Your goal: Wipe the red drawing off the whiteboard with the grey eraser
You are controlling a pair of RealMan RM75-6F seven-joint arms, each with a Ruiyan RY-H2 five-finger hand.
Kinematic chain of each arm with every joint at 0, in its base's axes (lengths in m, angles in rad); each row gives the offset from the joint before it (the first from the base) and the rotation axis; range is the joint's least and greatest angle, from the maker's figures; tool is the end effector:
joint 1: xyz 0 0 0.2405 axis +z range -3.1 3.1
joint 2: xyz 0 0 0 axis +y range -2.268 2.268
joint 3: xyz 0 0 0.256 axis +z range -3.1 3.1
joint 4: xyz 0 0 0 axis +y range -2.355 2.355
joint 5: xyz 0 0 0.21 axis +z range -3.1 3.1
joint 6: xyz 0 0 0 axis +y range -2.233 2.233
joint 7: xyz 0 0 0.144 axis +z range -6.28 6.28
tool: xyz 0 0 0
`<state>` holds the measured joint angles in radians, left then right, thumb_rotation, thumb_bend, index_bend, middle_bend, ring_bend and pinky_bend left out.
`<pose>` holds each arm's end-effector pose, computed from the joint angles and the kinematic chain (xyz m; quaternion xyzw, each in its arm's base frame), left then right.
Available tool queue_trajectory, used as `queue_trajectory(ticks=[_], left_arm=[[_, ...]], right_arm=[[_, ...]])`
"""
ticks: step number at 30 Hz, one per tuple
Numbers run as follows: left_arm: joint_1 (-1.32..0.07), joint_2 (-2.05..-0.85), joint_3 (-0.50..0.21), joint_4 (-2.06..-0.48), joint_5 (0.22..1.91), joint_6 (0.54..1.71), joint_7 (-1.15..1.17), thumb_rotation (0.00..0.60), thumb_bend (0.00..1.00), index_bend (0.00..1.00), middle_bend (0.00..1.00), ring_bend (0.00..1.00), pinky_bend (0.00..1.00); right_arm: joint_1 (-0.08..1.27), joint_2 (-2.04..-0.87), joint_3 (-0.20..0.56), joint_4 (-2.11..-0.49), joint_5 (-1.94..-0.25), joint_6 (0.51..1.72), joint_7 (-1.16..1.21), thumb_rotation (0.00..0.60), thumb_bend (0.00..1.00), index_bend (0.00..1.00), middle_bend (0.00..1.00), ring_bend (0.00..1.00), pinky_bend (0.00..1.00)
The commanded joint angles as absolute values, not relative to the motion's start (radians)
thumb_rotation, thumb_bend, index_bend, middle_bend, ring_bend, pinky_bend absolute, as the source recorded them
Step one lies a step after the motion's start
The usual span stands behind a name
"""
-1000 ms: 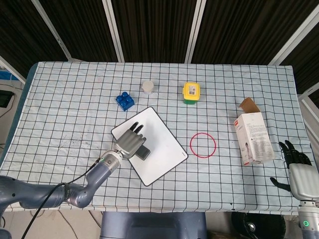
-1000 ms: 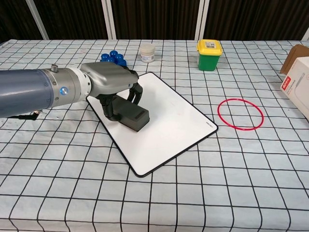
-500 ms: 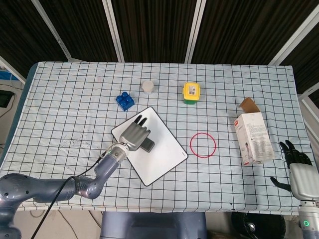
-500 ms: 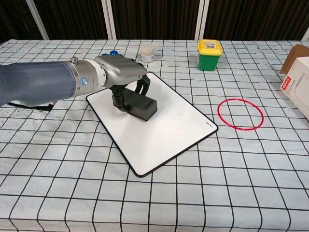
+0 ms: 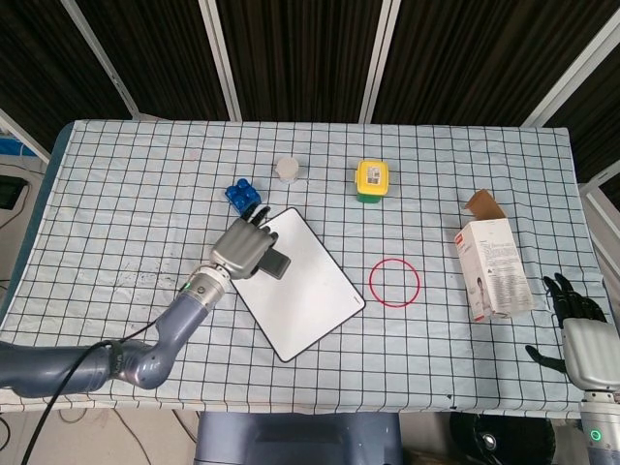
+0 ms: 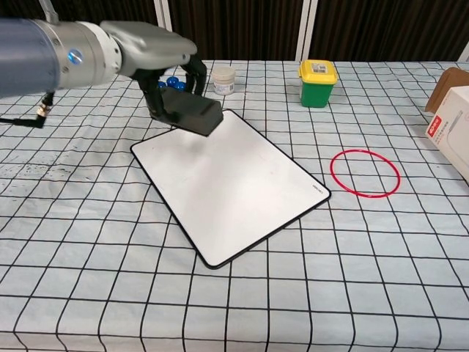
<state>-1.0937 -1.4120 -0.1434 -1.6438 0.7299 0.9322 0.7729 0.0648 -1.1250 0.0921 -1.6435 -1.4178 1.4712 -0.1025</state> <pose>-0.0601 0.3762 0.0076 -0.8220 -0.2335 -0.2823 0.4359 -0.3159 -0.1826 0.1626 0.5730 -0.3864 0.3587 0.6275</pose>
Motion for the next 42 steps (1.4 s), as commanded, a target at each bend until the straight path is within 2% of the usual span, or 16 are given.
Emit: queue_trajectory(ticks=[1, 7, 10, 16, 23, 32, 42], left_arm=[[-1.056, -1.297, -0.139, -1.737, 0.727, 0.976, 0.768, 0.6, 0.32, 0.45, 0.47, 0.04, 0.02], [-0.974, -1.151, -0.084, -1.85, 0.767, 1.012, 0.724, 0.6, 0.32, 0.44, 0.47, 0.04, 0.02], [-0.902, -1.08, -0.039, -1.89, 0.844, 1.038, 0.658, 0.6, 0.32, 0.44, 0.47, 0.04, 0.02], [-0.778, -1.022, 0.038, -1.847, 1.001, 1.032, 0.473, 0.6, 0.32, 0.44, 0.47, 0.04, 0.02], [-0.689, -1.091, 0.092, -1.655, 1.105, 1.017, 0.34, 0.6, 0.32, 0.44, 0.46, 0.04, 0.02], [-0.67, -1.215, 0.074, -1.458, 1.169, 0.971, 0.23, 0.6, 0.32, 0.44, 0.46, 0.04, 0.02], [-0.686, -1.288, 0.054, -1.363, 1.166, 0.917, 0.245, 0.6, 0.31, 0.42, 0.44, 0.04, 0.02]], right_arm=[[0.065, -1.125, 0.094, -1.645, -1.414, 1.471, -0.103, 0.6, 0.03, 0.08, 0.07, 0.19, 0.21], [0.067, -1.126, 0.095, -1.647, -1.409, 1.467, -0.106, 0.6, 0.03, 0.08, 0.07, 0.19, 0.21], [0.067, -1.127, 0.096, -1.647, -1.409, 1.468, -0.108, 0.6, 0.03, 0.08, 0.07, 0.19, 0.21], [0.067, -1.128, 0.097, -1.648, -1.407, 1.469, -0.109, 0.6, 0.03, 0.08, 0.07, 0.19, 0.21], [0.066, -1.129, 0.099, -1.649, -1.405, 1.469, -0.108, 0.6, 0.03, 0.08, 0.07, 0.19, 0.21], [0.065, -1.129, 0.099, -1.649, -1.403, 1.47, -0.105, 0.6, 0.03, 0.08, 0.07, 0.19, 0.21], [0.065, -1.127, 0.1, -1.651, -1.4, 1.468, -0.1, 0.6, 0.03, 0.08, 0.07, 0.19, 0.21]])
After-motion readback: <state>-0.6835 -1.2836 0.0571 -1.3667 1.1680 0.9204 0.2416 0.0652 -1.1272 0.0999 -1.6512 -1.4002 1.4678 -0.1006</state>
